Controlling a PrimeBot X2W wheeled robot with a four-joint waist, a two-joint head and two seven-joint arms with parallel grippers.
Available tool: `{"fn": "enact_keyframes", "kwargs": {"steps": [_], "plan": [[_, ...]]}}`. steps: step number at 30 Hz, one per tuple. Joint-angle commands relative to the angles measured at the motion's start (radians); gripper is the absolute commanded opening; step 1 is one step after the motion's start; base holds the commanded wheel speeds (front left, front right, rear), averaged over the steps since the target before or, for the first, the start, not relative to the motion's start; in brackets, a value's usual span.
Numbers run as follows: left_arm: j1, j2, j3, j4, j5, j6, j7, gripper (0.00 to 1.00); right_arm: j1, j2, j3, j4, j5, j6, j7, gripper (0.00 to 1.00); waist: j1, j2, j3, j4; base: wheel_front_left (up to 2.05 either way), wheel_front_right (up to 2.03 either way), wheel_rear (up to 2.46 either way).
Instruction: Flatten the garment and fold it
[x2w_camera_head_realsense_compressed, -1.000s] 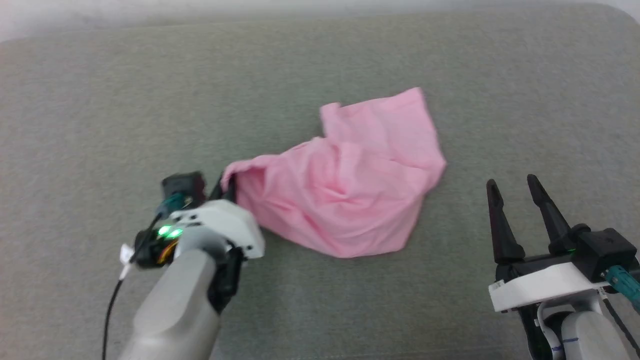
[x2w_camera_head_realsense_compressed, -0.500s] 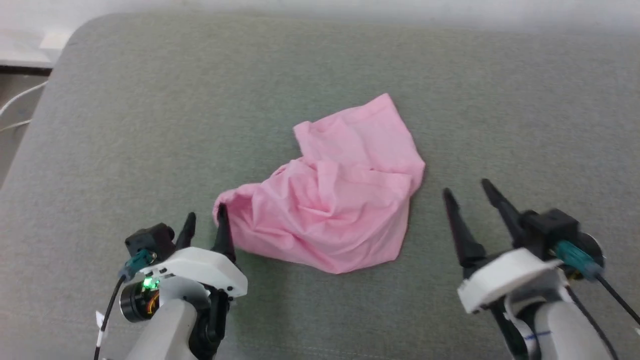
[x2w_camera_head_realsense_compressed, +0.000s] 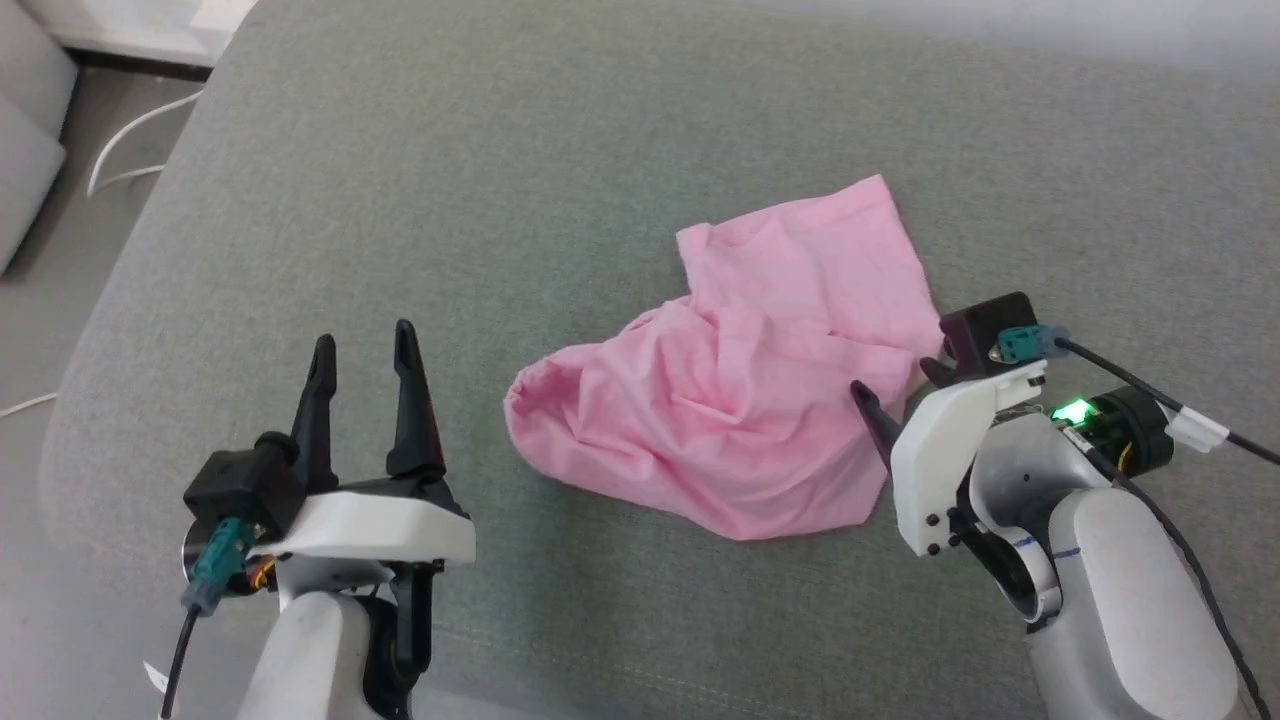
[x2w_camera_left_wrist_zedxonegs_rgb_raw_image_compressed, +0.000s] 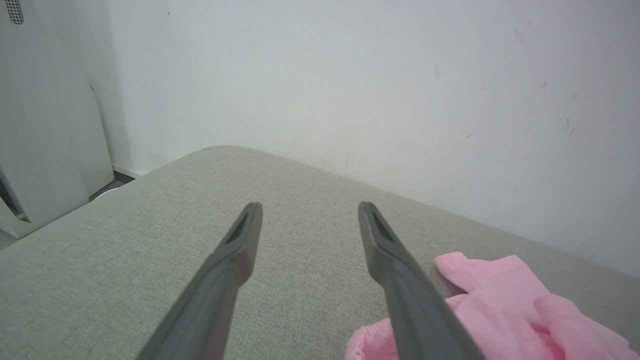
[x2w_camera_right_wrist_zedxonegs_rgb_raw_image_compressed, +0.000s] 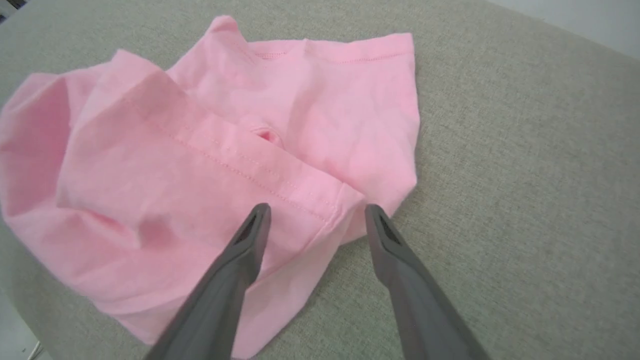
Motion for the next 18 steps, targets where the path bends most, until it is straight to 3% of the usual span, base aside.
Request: {"fn": "enact_keyframes", "kwargs": {"steps": [1, 2, 3, 4, 11, 18], "plan": [[0.011, -0.008, 0.01, -0.003, 0.013, -0.013, -0.004, 1.0, -0.011, 0.001, -0.002, 0.001, -0.007, -0.001, 0.016, 0.91, 0.0, 0.0, 0.013, 0.021, 0.0, 0.0, 0.0], [0.014, -0.015, 0.019, -0.003, 0.022, -0.021, -0.005, 1.0, -0.012, 0.001, -0.008, -0.003, -0.009, -0.001, 0.031, 0.42, 0.0, 0.0, 0.014, 0.025, 0.0, 0.0, 0.0], [0.016, -0.021, 0.027, -0.001, 0.029, -0.028, -0.005, 1.0, -0.012, 0.002, -0.01, -0.01, -0.013, -0.001, 0.041, 0.17, 0.0, 0.0, 0.015, 0.028, 0.0, 0.0, 0.0], [0.017, -0.025, 0.035, 0.002, 0.034, -0.035, -0.005, 1.0, -0.009, 0.002, -0.014, -0.018, -0.017, -0.001, 0.045, 0.0, 0.0, 0.0, 0.015, 0.03, 0.0, 0.0, 0.0], [0.029, -0.036, 0.076, 0.026, 0.057, -0.06, -0.005, 1.0, 0.036, 0.004, -0.044, -0.076, -0.017, -0.001, 0.017, 0.0, 0.0, 0.0, -0.009, 0.015, 0.0, 0.0, 0.0], [0.04, -0.036, 0.088, 0.046, 0.065, -0.074, -0.005, 1.0, 0.092, 0.004, -0.163, -0.154, 0.034, -0.001, -0.144, 0.0, 0.0, 0.0, -0.054, -0.03, 0.0, 0.0, 0.0]]}}
